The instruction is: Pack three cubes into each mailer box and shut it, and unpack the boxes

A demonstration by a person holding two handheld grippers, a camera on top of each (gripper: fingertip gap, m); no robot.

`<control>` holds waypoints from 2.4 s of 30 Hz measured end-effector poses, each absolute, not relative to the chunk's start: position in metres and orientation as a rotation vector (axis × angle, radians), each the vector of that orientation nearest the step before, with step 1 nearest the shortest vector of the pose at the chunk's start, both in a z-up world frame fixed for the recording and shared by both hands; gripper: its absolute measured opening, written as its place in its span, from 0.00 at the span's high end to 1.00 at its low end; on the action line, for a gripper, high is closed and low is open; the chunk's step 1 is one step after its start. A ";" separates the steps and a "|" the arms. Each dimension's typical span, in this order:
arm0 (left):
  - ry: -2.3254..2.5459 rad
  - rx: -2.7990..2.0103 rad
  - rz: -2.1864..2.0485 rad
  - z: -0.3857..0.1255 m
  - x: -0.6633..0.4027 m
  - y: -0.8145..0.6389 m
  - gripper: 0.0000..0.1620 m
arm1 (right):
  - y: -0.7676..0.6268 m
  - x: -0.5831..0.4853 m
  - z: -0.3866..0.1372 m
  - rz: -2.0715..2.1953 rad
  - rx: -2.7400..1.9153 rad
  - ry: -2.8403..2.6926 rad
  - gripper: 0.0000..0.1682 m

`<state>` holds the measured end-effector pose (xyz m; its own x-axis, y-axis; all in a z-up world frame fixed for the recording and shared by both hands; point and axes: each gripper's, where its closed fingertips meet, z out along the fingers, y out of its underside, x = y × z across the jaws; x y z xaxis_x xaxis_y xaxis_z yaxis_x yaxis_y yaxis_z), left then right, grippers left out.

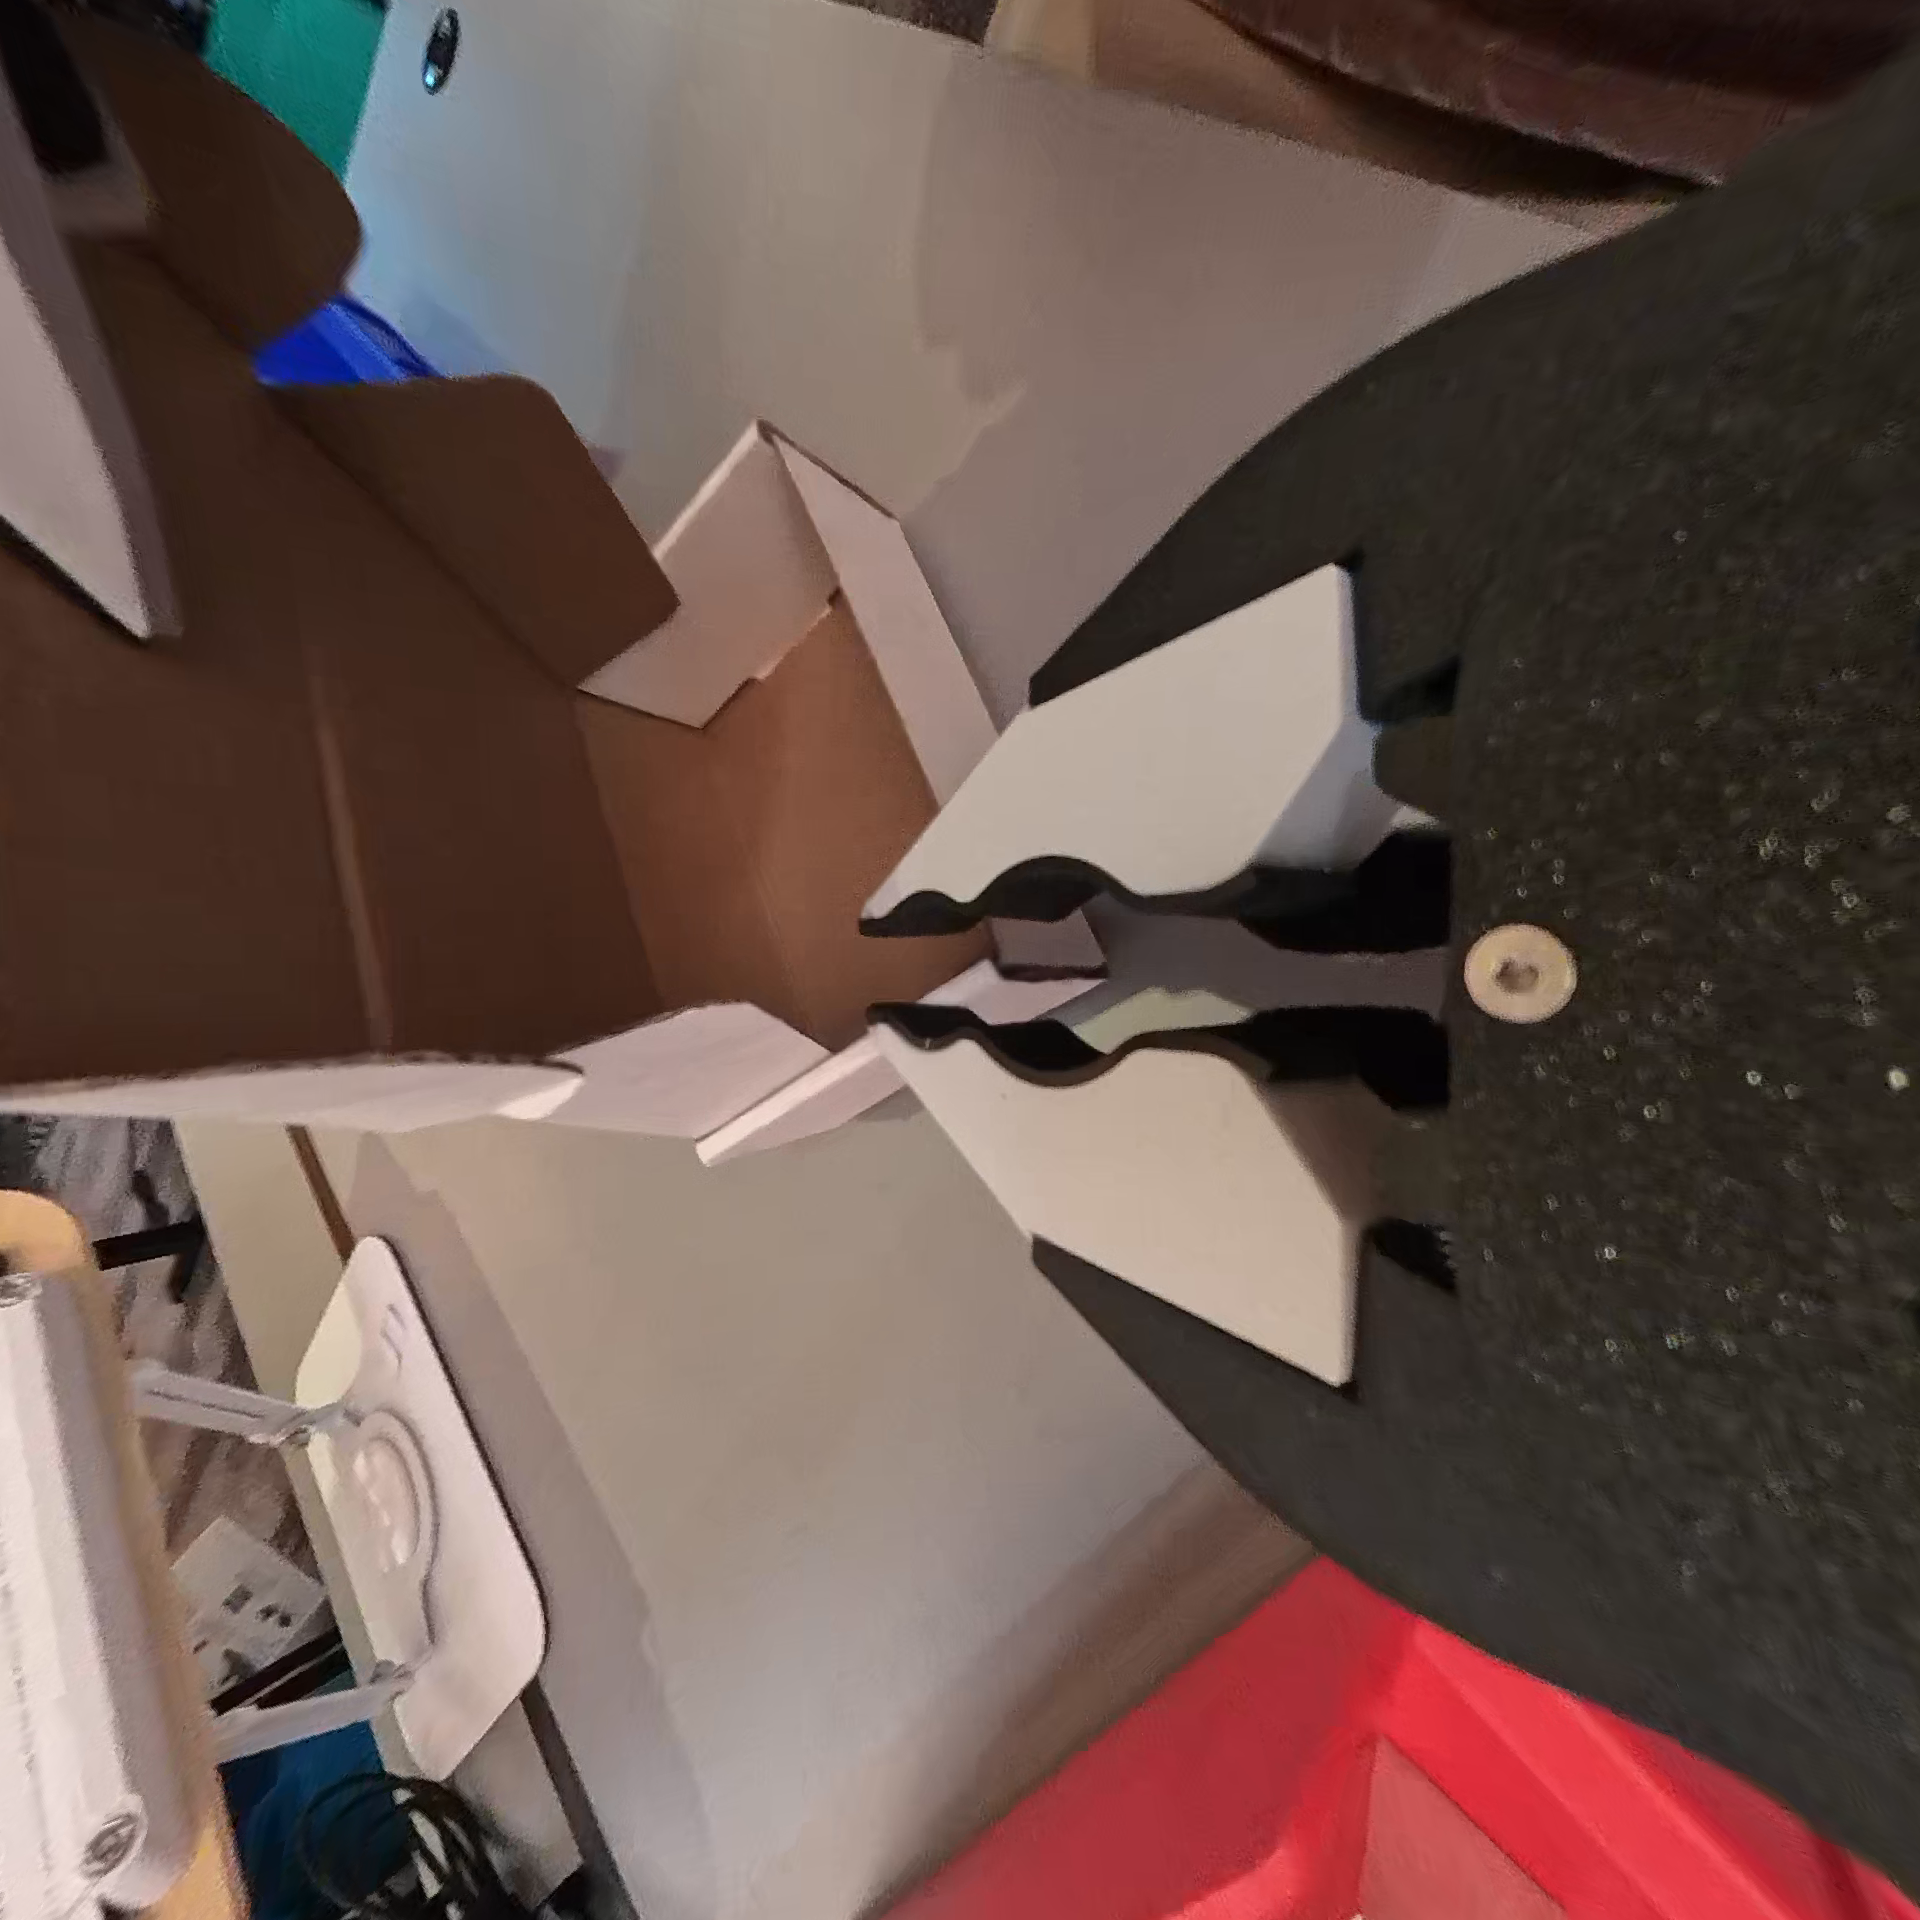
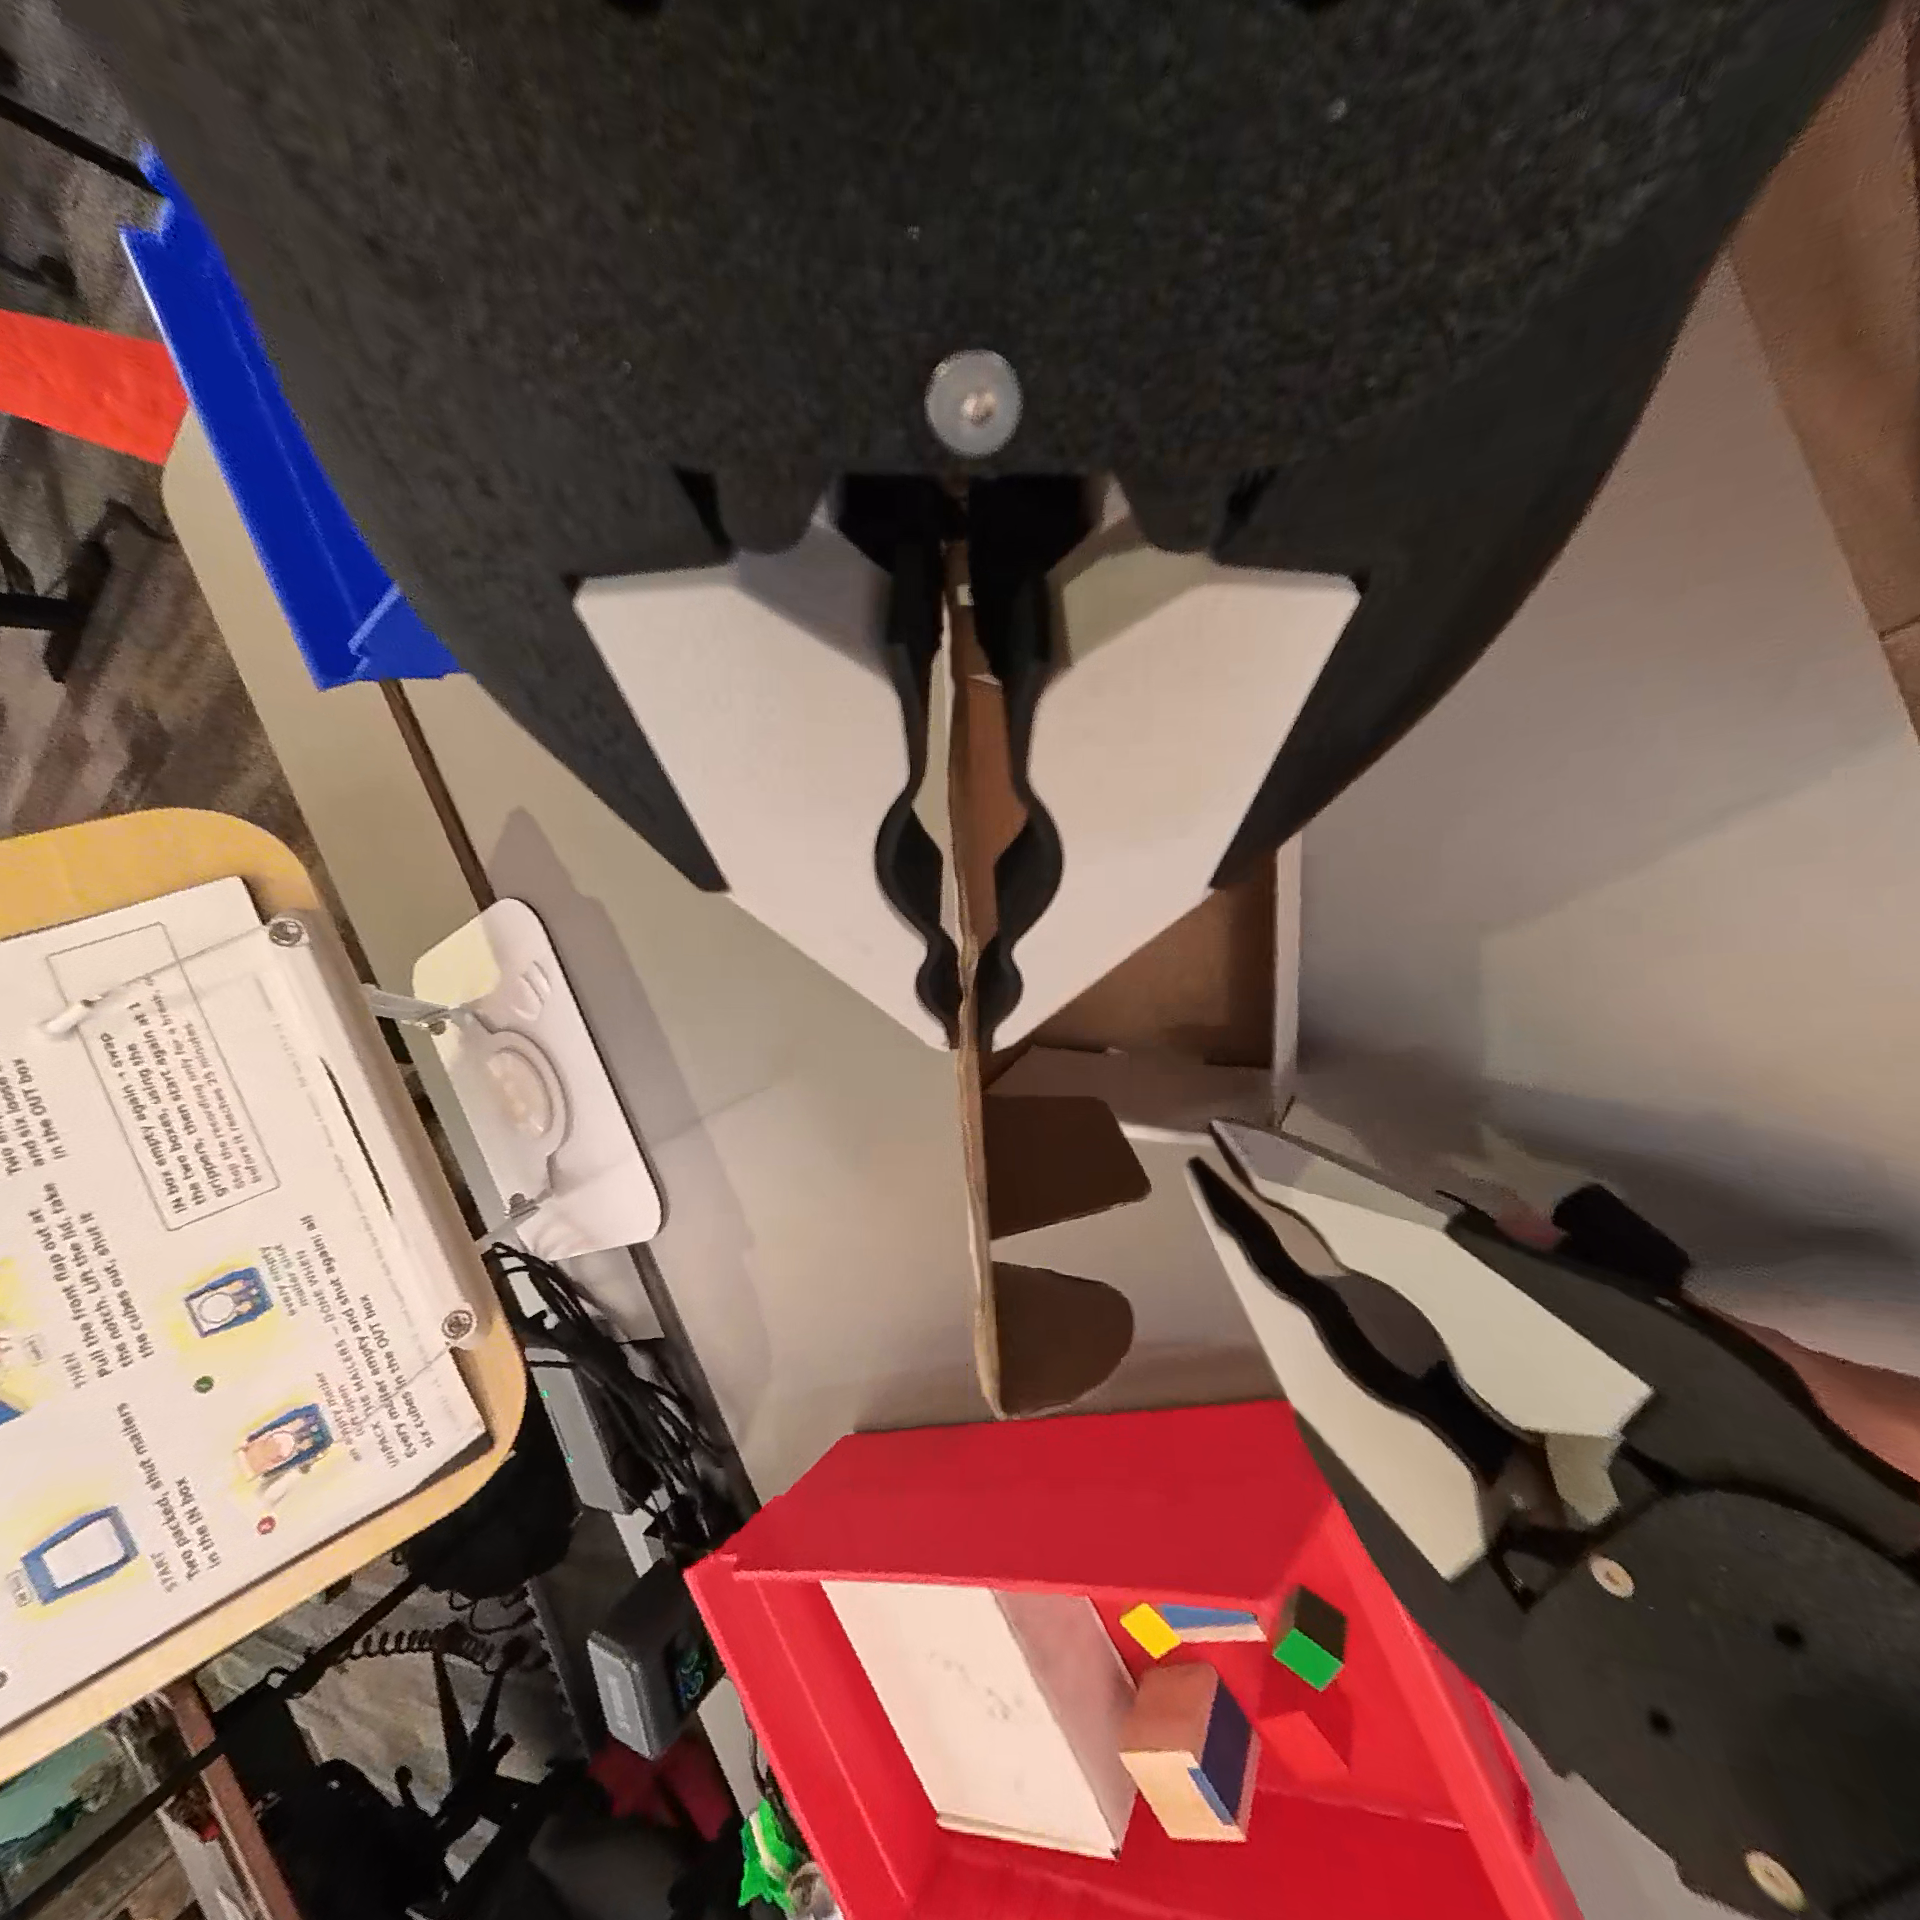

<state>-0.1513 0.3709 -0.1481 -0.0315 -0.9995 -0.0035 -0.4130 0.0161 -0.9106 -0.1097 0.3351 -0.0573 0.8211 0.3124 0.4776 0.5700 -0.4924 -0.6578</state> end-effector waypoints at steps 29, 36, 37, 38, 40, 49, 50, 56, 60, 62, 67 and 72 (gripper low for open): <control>1.687 -1.538 -0.914 -0.184 -0.146 0.357 1.00 | 0.408 0.024 -0.173 -0.207 -2.560 -0.518 0.99; 1.684 -1.546 -0.919 -0.185 -0.144 0.357 1.00 | 0.401 0.024 -0.193 -0.074 -2.592 -0.462 0.98; 1.683 -1.546 -0.919 -0.185 -0.144 0.357 1.00 | 0.404 0.026 -0.187 -0.073 -2.572 -0.456 0.98; 1.679 -1.548 -0.922 -0.185 -0.144 0.356 1.00 | 0.409 0.027 -0.178 -0.080 -2.545 -0.452 0.98; 1.662 -1.566 -0.918 -0.185 -0.141 0.357 1.00 | 0.422 0.032 -0.159 -0.129 -2.502 -0.442 0.98; 1.599 -1.646 -0.868 -0.187 -0.124 0.374 1.00 | 0.427 0.025 -0.086 -0.218 -2.348 -0.413 0.57; 1.599 -1.643 -0.866 -0.187 -0.124 0.374 1.00 | 0.417 0.018 -0.067 -0.169 -2.279 -0.381 0.52; 1.600 -1.654 -0.857 -0.187 -0.127 0.376 1.00 | 0.317 -0.031 -0.030 0.210 -1.913 -0.131 0.39; 1.605 -1.655 -0.858 -0.188 -0.128 0.377 1.00 | 0.283 -0.056 -0.128 0.170 -2.004 -0.116 0.34; 1.606 -1.657 -0.851 -0.188 -0.127 0.378 1.00 | 0.278 -0.064 -0.159 0.174 -2.142 -0.134 0.32; 1.617 -1.657 -0.830 -0.190 -0.126 0.377 1.00 | 0.289 -0.069 -0.192 0.115 -2.264 -0.195 0.26; 1.618 -1.656 -0.832 -0.190 -0.125 0.379 1.00 | 0.313 -0.069 -0.188 0.054 -2.209 -0.210 0.23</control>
